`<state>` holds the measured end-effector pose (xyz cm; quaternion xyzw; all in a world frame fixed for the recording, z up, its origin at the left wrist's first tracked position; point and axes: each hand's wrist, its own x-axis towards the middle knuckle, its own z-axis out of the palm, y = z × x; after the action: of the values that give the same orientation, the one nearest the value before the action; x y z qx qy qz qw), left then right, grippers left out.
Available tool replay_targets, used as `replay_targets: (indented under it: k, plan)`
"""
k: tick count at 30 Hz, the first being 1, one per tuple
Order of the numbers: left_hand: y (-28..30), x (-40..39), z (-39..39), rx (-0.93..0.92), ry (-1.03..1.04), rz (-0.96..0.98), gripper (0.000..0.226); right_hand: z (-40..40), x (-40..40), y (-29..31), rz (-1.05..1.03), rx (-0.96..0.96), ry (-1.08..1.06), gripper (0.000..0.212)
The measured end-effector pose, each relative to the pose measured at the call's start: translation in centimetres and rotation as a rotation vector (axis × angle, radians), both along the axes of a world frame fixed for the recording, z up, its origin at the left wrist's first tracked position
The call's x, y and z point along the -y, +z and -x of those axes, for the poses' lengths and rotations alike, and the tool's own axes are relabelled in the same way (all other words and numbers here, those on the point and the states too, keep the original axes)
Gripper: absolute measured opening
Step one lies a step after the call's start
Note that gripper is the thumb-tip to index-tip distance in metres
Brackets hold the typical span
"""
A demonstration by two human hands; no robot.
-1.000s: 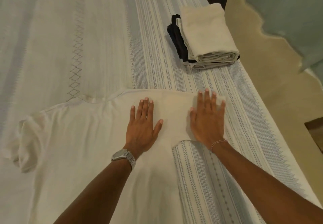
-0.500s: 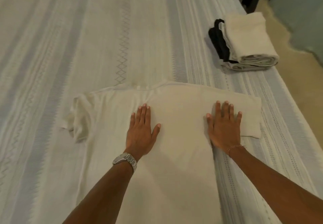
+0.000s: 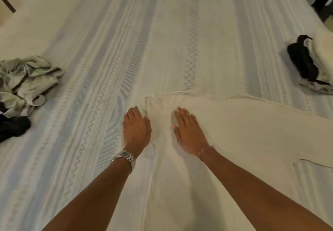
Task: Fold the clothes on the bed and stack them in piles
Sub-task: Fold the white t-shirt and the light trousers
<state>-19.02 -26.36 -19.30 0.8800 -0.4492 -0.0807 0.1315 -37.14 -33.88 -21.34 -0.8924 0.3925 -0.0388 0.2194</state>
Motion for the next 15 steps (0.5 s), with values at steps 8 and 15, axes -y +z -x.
replay_targets:
  k: [8, 15]
  plan:
    - [1.0, 4.9, -4.6, -0.352, 0.159, -0.108, 0.047, -6.2, 0.8, -2.7, 0.085, 0.029, -0.132, 0.072]
    - [-0.2, 6.6, -7.4, -0.518, 0.19, -0.175, 0.037, -6.8, 0.3, -3.7, 0.207, -0.004, -0.159, 0.071]
